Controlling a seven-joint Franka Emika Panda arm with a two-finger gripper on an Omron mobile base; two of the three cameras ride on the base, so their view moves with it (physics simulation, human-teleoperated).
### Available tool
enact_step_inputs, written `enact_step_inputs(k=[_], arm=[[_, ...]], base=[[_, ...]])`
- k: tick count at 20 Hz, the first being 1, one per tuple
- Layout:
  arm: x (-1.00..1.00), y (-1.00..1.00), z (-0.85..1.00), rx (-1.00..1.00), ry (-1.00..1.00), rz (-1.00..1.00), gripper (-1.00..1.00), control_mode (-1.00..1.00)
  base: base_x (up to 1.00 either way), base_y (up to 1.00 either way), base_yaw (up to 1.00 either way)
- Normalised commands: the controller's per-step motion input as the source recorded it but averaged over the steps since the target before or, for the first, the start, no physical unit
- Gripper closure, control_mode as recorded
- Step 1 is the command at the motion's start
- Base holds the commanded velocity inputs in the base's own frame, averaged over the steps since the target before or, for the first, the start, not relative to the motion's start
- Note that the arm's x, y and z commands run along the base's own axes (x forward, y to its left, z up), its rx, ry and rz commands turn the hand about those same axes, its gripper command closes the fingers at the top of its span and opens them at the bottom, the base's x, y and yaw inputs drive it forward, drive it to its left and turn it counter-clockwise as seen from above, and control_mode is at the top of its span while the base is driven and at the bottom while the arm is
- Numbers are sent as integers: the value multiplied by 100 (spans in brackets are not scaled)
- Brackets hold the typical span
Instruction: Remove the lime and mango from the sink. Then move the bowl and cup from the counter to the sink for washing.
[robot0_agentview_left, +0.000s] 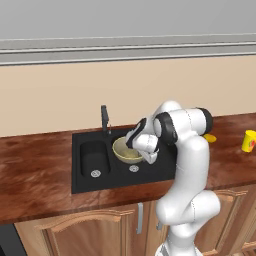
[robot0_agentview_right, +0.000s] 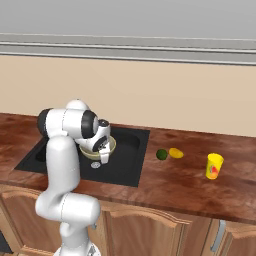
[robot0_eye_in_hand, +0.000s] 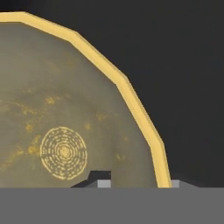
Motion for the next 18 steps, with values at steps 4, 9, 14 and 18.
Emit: enact_step_inputs(k=[4, 9, 14, 18], arm=[[8, 15, -13, 0, -4, 0, 100, -100], [5, 10, -10, 0, -5, 0, 100, -100], [0, 0, -7, 0, 0, 0, -100, -100], [0, 0, 0, 0, -2, 0, -100, -100]], base=[[0, 0, 0], [0, 0, 0], [0, 0, 0], [0, 0, 0]])
